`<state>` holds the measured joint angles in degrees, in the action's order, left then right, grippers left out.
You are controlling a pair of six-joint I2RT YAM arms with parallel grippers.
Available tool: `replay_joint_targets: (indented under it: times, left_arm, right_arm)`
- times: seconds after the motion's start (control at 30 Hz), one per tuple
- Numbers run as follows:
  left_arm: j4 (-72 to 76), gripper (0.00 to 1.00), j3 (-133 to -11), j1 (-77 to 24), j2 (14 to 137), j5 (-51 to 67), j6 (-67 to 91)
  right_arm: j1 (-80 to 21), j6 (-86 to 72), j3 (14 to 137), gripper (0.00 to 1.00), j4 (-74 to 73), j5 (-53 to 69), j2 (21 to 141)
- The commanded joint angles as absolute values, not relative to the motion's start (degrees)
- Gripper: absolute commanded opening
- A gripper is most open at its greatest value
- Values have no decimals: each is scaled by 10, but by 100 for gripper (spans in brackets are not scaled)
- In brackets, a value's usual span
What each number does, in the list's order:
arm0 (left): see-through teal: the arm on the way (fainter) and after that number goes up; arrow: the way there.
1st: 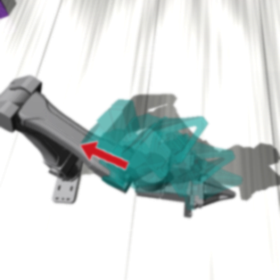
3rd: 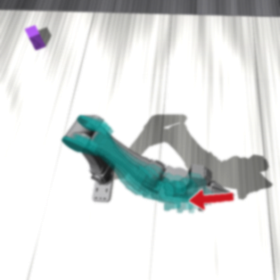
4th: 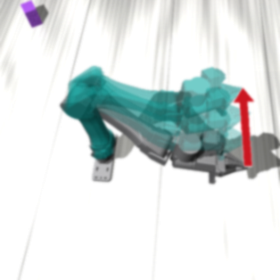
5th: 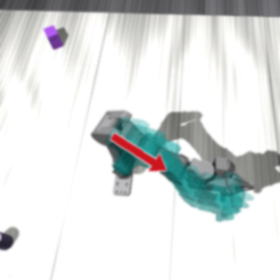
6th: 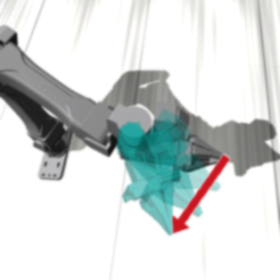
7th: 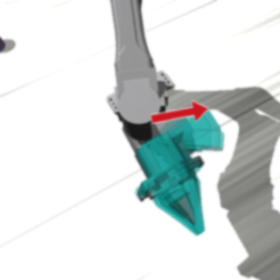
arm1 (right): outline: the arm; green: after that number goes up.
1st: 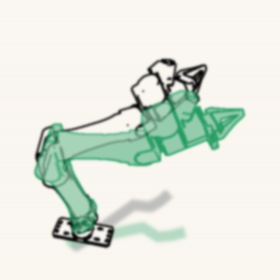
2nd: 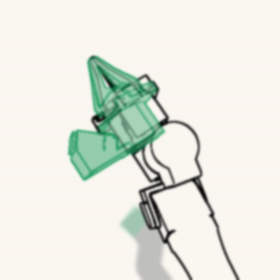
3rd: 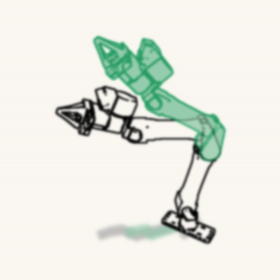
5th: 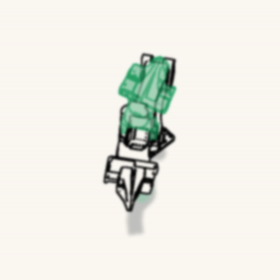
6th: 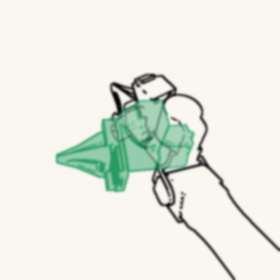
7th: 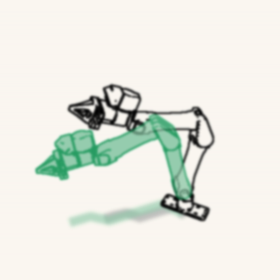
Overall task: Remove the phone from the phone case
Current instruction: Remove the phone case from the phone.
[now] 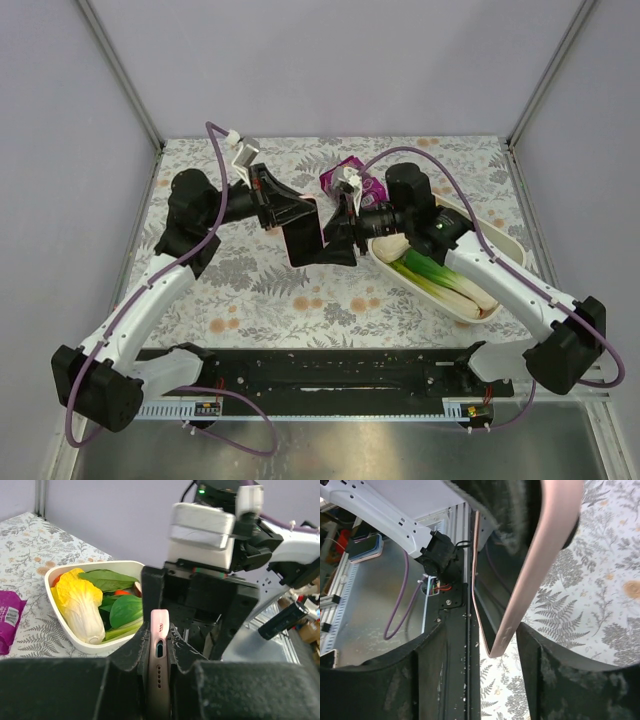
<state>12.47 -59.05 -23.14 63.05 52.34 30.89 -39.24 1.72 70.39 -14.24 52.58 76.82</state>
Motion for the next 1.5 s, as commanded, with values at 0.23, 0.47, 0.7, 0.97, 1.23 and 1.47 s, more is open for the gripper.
replay_joint_targets:
  times: [0.23,0.47,0.7,0.97,1.23,1.47]
  left_arm:
    - [448,0,-533,-177,605,496,531]
    - [518,0,-506,-177,603,481,570]
    - [542,0,-488,-177,602,463,575]
    - [535,0,-486,-177,604,454,557]
    - [512,0,-487,-176,599,457,536]
    - [235,75,-593,-177,591,561,368]
  right_arm:
    - [-364,-123,649,82,52,525,750]
    - [-362,-202,636,80,157,553,773]
    - [-363,-243,635,72,203,575,798]
    - [-365,-261,631,50,224,582,804]
    - [-376,-208,645,0,157,579,801]
    - [-378,-21,676,0,-60,570,756]
